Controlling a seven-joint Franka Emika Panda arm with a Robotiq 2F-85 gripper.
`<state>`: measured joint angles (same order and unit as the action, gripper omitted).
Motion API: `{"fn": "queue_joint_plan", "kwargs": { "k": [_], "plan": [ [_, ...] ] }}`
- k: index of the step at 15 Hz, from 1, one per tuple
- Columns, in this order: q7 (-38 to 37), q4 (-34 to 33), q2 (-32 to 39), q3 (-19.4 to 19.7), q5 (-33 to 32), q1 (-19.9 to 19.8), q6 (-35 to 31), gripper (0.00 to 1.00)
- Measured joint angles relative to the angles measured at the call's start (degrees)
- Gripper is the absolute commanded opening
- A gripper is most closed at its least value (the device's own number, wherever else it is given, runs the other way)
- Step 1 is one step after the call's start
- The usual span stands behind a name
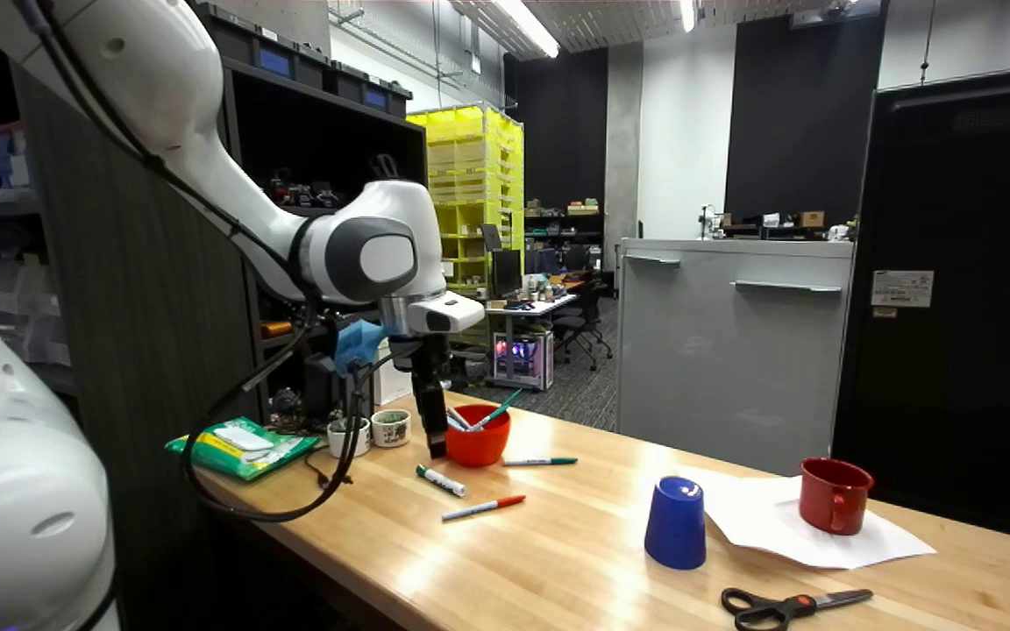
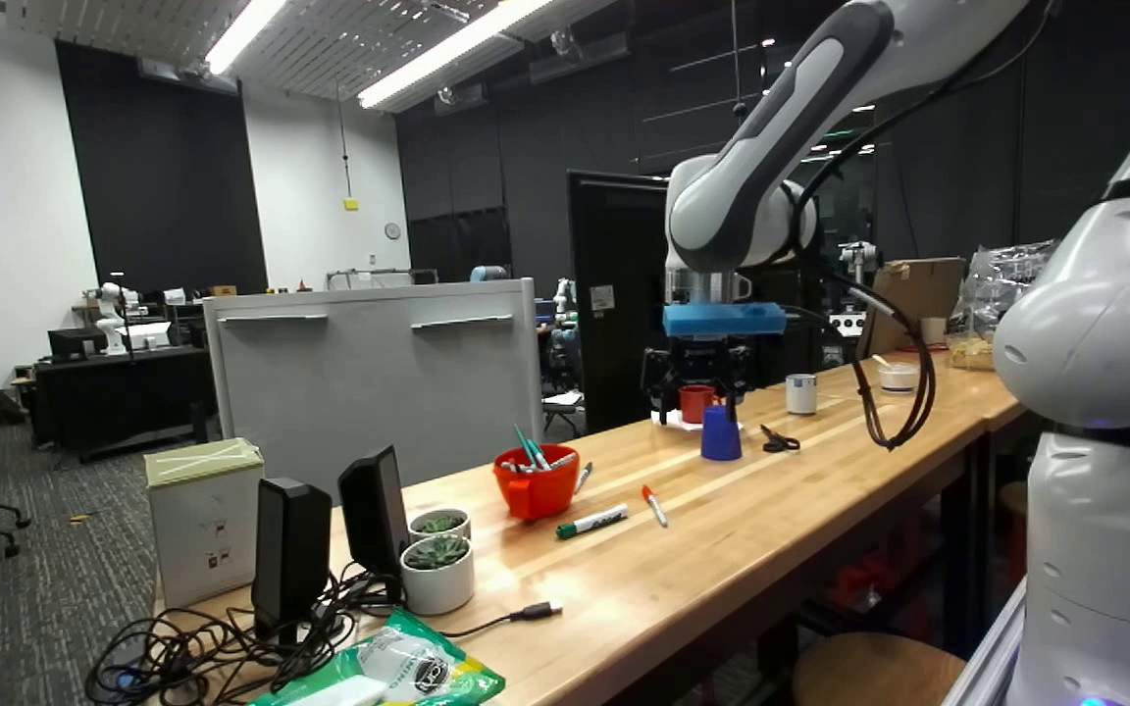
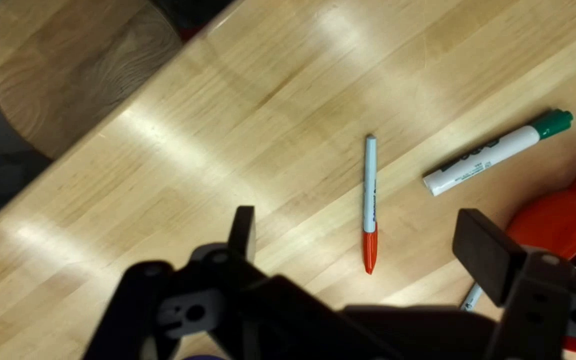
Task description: Put one marker in the left red cup
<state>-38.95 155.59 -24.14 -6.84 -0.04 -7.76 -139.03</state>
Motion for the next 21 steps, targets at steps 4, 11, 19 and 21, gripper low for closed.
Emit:
{"fn": "queue_joint_plan", "kwargs": {
  "k": [4, 11, 19, 21],
  "plan": [
    [-1.03, 1.83, 0.91, -0.04, -1.96, -1.13, -5.80, 1.00],
    [-2.54, 2.98, 4.95, -0.01, -3.89, -3.15, -14.77, 1.00],
    [-2.51, 2.60, 10.96, 0.56, -3.43, -3.12, -19.78, 1.00],
    [-2.51, 2.20, 12.12, 0.82, -3.44, -3.12, -20.04, 1.00]
  ]
}}
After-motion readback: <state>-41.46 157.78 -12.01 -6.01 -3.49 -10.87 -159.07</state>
